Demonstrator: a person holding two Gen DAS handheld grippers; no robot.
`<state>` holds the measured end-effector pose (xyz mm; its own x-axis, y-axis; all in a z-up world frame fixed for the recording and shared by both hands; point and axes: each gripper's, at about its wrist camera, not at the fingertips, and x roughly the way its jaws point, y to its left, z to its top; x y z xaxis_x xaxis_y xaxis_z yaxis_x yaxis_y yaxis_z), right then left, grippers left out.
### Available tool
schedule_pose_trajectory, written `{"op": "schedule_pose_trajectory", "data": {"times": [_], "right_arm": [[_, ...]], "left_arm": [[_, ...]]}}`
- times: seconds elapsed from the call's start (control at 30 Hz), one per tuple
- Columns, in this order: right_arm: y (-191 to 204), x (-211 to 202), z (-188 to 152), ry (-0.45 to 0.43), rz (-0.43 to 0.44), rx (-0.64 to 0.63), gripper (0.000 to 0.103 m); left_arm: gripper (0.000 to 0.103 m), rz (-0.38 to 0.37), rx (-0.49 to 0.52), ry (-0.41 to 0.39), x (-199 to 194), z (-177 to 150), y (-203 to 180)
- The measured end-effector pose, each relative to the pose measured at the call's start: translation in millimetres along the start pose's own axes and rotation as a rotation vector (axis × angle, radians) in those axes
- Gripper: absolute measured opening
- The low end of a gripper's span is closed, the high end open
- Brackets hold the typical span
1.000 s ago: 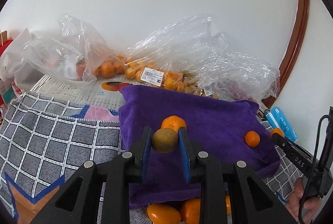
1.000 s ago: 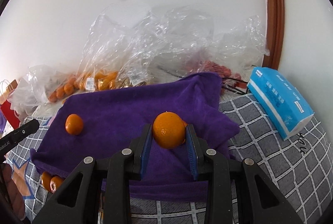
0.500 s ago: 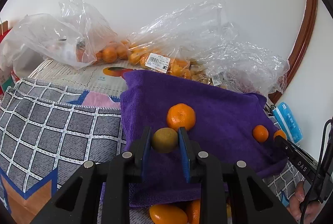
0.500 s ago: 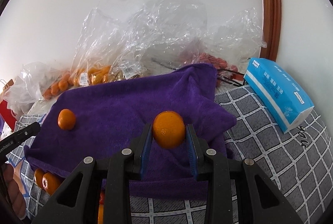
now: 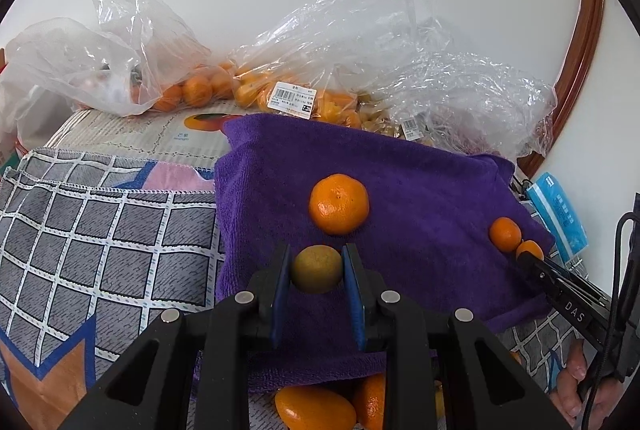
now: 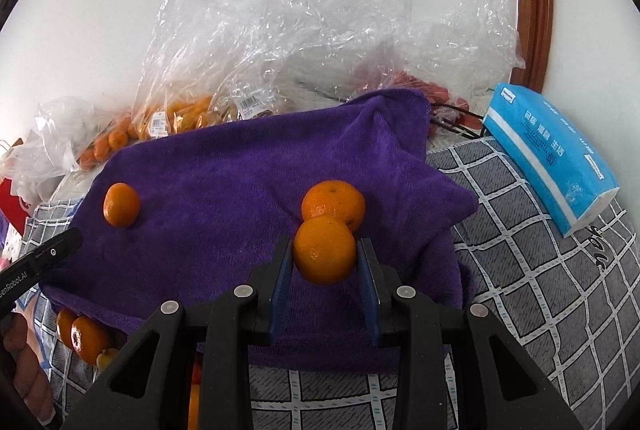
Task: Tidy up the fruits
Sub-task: 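Carry the yellow-green fruit over the towel with the left tool while the right tool carries its orange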
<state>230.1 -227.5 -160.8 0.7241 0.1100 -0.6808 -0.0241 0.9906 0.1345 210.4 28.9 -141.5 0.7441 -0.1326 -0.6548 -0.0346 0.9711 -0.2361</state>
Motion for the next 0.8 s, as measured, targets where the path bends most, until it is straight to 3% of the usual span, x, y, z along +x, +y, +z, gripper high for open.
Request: {"op": "schedule_pose_trajectory", "data": {"times": [0.8], "right_arm": [[-1.2, 7.3, -1.4, 0.034, -0.022, -0.003, 0.033]], "left_arm": [[0.025, 0.004, 0.027, 0.047, 10.1, -4.7, -3.0]]}}
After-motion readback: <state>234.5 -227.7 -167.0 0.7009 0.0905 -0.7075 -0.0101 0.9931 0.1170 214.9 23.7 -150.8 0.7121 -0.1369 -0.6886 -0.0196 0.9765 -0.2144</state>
